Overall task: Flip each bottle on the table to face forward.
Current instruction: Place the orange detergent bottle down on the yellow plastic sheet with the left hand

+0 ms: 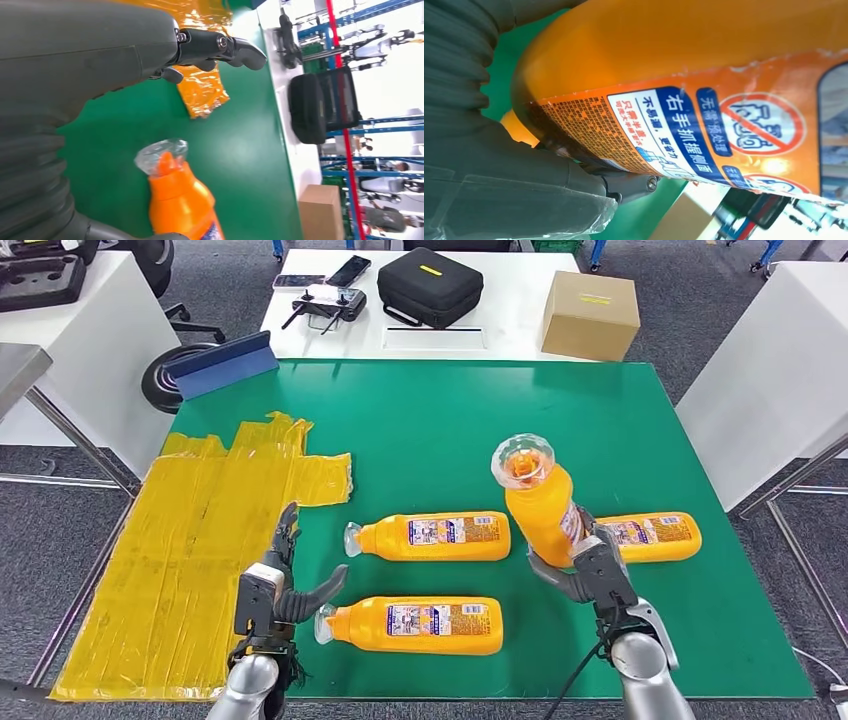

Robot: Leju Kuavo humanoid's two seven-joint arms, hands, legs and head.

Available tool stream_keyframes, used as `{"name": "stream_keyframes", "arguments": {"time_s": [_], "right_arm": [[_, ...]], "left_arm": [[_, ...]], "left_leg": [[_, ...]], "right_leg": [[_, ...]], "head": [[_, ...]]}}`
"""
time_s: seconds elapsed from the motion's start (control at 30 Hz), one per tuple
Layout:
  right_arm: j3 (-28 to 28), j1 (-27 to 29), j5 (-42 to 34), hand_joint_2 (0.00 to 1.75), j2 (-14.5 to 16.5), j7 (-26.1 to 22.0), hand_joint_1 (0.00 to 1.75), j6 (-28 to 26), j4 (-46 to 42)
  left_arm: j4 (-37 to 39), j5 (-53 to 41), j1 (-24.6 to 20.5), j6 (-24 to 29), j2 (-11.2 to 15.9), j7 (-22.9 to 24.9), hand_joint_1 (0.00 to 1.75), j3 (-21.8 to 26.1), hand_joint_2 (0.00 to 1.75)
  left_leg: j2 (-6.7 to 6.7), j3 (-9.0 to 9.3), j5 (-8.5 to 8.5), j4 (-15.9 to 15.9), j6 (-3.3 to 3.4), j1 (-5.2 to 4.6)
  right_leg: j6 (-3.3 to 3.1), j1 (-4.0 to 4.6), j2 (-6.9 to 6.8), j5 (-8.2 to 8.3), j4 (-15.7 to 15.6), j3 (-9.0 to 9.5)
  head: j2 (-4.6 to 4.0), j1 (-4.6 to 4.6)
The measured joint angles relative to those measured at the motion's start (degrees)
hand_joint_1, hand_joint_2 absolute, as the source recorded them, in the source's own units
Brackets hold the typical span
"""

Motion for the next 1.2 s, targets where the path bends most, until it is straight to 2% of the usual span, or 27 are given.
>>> {"name": "stream_keyframes", "arguments": {"time_s": [0.2,0.4,0.63,0.93,1.2], "right_arm": [[3.7,-3.3,-1.2,1.75,1.4,-0.8,1.75,0.0,4.6],[9.7,-8.4,-3.6,1.75,2.9,-3.7,1.75,-0.9,12.4],[15.8,-11.5,-0.3,1.75,5.4,-5.3,1.75,-10.0,15.4],[19.8,-13.7,-2.1,1.75,8.2,-7.7,1.75,-13.0,15.1],[22.1,-15.2,-3.2,1.75,8.9,-8.3,1.75,-13.8,15.3]], "left_arm": [[-1.0,-0.2,-0.3,0.3,0.0,0.1,0.0,-0.6,1.75],[-2.1,-0.7,-0.5,0.6,0.2,0.6,0.0,-1.2,1.75],[-6.6,-3.2,-1.2,-3.8,0.7,5.4,0.0,-3.5,1.75],[-10.1,-2.8,-7.1,-10.0,2.4,11.7,0.0,-6.3,1.75],[-10.1,-2.2,-12.5,-11.3,3.7,13.4,0.0,-7.6,1.75]], "left_leg": [[-0.01,-0.04,0.04,0.0,0.02,0.0],[-0.02,-0.04,0.06,0.0,0.01,0.01],[-0.01,-0.06,0.07,0.0,0.01,0.01],[-0.02,-0.08,0.12,0.0,0.02,0.01],[-0.02,-0.09,0.15,0.0,0.01,0.01]], "right_leg": [[0.0,0.0,-0.08,0.0,0.0,-0.01],[0.0,0.01,-0.1,0.0,0.0,-0.03],[0.0,0.0,-0.09,0.0,0.0,-0.06],[-0.01,0.0,-0.1,0.01,0.0,-0.09],[-0.01,0.0,-0.1,0.02,0.1,-0.09]], "head": [[0.0,0.01],[0.0,0.01],[0.0,0.02],[0.0,0.02],[0.0,0.02]]}}
